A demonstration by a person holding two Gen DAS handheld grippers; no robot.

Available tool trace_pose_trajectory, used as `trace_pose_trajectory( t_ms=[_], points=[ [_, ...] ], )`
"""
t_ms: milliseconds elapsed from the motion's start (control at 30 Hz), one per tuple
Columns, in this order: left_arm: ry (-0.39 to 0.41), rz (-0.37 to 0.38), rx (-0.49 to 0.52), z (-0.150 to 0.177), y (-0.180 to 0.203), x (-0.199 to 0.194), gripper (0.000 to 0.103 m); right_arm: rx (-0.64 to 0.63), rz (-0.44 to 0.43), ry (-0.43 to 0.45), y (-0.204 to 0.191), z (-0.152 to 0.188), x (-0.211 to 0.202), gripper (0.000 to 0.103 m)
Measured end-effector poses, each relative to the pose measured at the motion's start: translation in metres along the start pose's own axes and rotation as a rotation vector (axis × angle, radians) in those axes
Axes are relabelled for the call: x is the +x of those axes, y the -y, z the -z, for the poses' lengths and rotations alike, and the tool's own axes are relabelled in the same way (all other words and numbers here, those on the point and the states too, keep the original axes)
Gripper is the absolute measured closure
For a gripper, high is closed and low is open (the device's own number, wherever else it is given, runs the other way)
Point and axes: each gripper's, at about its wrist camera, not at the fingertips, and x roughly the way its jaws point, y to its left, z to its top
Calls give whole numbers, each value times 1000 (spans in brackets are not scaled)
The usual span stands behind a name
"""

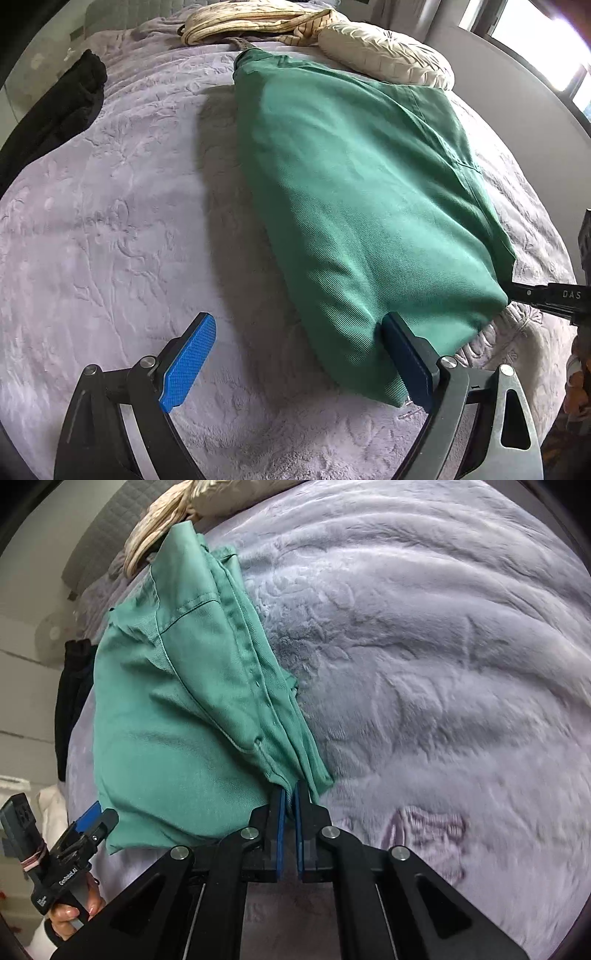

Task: Fold large clothes
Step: 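Grasp the jacket edge with the right tool while the left tool grips the bundle end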

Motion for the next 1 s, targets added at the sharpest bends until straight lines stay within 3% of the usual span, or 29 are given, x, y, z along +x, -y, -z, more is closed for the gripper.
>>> trace_pose_trajectory(
  t_ms=[300,433,500,567,600,633,800,1000],
  points=[
    [5,12,14,2,-2,-6,11,26,131,69,-2,8,-38,99],
    [-24,15,-10,0,-5,-9,11,38,101,128,-4,-9,-61,92],
    [-36,7,-26,-2,-6,-14,11,-3,51,120,-14,-35,-64,89],
    [-38,17,-66,-6,-9,-21,11,-51,12,114,-29,-66,-61,62],
    [-34,39,-97,-9,-12,-25,11,-67,1,110,-35,-78,-58,35],
    [-33,69,-136,-13,-17,-28,11,-78,-10,114,-39,-88,-55,29],
    [-51,172,-269,-36,-30,-19,11,-176,-66,96,-66,-138,-27,29],
    [-160,294,-292,-43,-28,26,11,-88,-228,-48,-50,-177,28,29]
  ],
)
